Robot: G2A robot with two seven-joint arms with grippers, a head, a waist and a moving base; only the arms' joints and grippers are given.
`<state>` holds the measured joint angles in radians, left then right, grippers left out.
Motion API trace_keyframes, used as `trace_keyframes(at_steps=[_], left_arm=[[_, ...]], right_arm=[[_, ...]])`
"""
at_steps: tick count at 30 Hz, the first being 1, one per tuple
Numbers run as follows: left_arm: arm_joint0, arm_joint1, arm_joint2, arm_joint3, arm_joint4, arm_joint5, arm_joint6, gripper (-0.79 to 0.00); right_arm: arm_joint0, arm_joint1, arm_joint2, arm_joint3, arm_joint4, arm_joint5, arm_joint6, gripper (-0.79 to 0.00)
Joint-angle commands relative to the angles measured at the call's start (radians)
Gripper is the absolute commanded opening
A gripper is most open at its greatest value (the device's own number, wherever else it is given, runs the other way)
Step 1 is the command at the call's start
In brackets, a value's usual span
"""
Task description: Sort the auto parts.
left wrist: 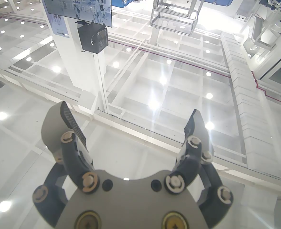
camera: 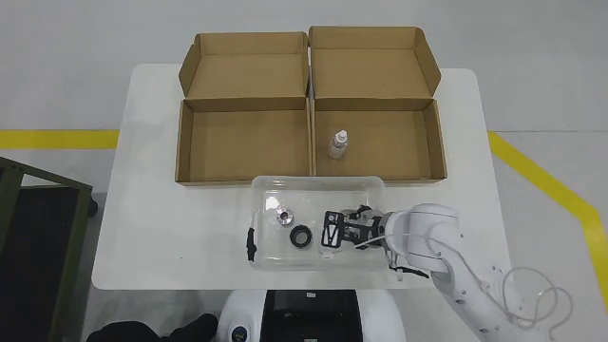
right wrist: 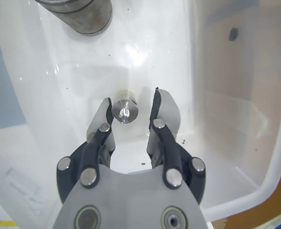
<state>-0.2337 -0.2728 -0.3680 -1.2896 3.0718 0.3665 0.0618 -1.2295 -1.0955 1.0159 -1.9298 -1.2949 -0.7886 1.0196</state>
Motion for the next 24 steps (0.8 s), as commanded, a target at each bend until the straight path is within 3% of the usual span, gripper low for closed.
trace_keyframes(at_steps=[1,13,24], left_arm=[[0.000,0.000,0.000,0.000,0.000,0.000,0.000,0.000],[0.000,0.000,0.000,0.000,0.000,0.000,0.000,0.000],[0.000,0.000,0.000,0.000,0.000,0.000,0.000,0.000]], right_arm=[[0.005,0.000,-0.006,0.000,0.007,0.003,0.002,-0.785],[0.012,0.009,0.009,-0.085,0.017,0.014,-0.042,-0.785],[-0.017,0.021,0.107,-0.168,0.041,0.067,-0.277,-0.785]])
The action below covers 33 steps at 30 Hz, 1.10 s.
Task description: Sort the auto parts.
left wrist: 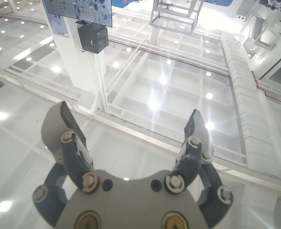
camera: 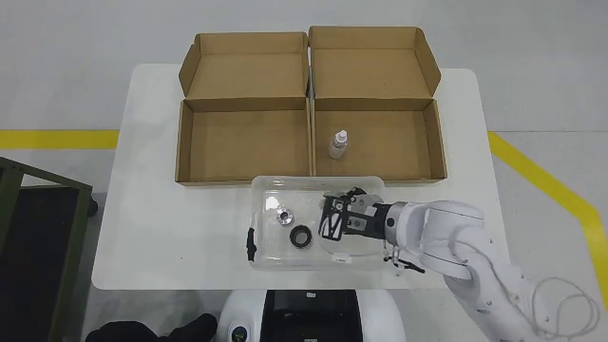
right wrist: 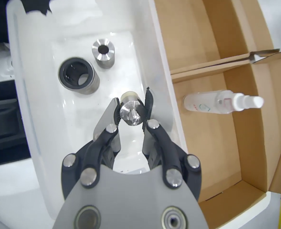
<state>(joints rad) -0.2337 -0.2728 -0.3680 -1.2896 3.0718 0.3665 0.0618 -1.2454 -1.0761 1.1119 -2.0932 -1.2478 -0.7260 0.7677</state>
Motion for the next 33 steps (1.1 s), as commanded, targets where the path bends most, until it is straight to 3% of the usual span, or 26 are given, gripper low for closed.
trace_keyframes(at_steps=[1,10,23,33], left_arm=[[0.000,0.000,0.000,0.000,0.000,0.000,0.000,0.000],[0.000,0.000,0.000,0.000,0.000,0.000,0.000,0.000],[0.000,0.000,0.000,0.000,0.000,0.000,0.000,0.000],[0.000,0.000,0.000,0.000,0.000,0.000,0.000,0.000]], right_arm=[[-0.002,0.002,0.017,-0.014,-0.016,0.010,-0.044,-0.785],[0.008,-0.003,0.040,-0.018,0.042,0.008,-0.358,-0.785],[0.097,-0.014,0.048,-0.047,0.127,0.002,-0.564,-0.785],[0.111,-0.025,0.077,-0.045,0.098,0.102,-0.739,-0.785]])
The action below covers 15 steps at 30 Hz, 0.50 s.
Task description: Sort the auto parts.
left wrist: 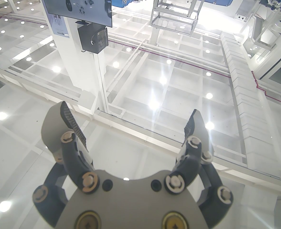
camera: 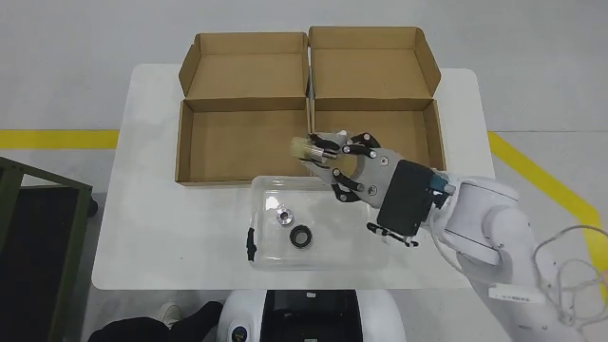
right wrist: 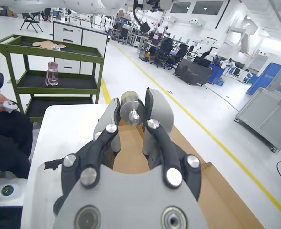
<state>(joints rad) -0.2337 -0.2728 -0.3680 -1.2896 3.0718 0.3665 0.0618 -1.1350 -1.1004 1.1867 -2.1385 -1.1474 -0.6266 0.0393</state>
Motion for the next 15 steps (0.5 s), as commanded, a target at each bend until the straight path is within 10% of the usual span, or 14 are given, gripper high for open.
trace_keyframes(at_steps=[1,15], left_arm=[[0.000,0.000,0.000,0.000,0.000,0.000,0.000,0.000],[0.000,0.000,0.000,0.000,0.000,0.000,0.000,0.000]], right_arm=[[0.003,-0.001,0.005,0.000,-0.005,0.002,-0.019,-0.785],[0.018,0.001,0.009,0.058,-0.020,-0.075,0.004,-0.785]])
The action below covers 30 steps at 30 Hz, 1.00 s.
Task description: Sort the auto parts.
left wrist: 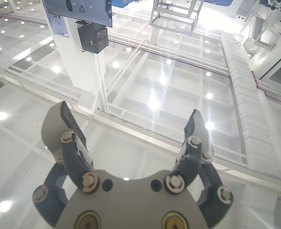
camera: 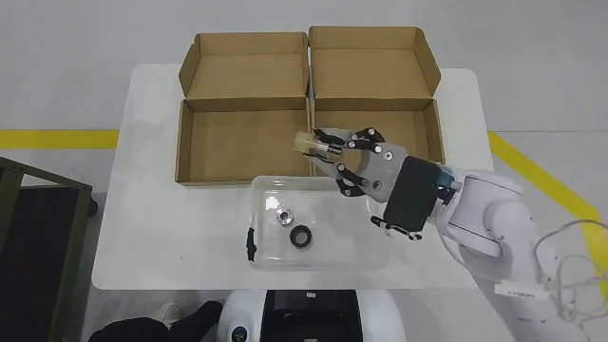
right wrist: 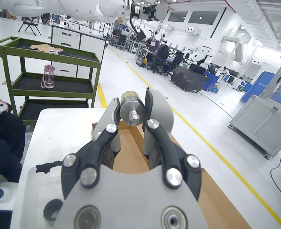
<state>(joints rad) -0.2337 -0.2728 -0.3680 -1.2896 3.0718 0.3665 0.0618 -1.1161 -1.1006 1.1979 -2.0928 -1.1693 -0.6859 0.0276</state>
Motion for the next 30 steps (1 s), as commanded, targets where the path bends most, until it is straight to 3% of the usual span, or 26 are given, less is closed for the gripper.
trace_keyframes(at_steps=[1,14,24,30], left_arm=[[0.000,0.000,0.000,0.000,0.000,0.000,0.000,0.000],[0.000,0.000,0.000,0.000,0.000,0.000,0.000,0.000],[0.000,0.000,0.000,0.000,0.000,0.000,0.000,0.000],[0.000,0.000,0.000,0.000,0.000,0.000,0.000,0.000]], right_arm=[[0.001,0.002,-0.004,0.020,0.003,-0.030,0.032,-0.785],[-0.023,0.023,0.038,0.104,-0.006,-0.101,0.304,-0.785],[-0.045,0.041,0.120,0.160,0.031,-0.063,0.484,-0.785],[0.000,0.044,0.116,0.222,0.055,-0.039,0.585,-0.785]])
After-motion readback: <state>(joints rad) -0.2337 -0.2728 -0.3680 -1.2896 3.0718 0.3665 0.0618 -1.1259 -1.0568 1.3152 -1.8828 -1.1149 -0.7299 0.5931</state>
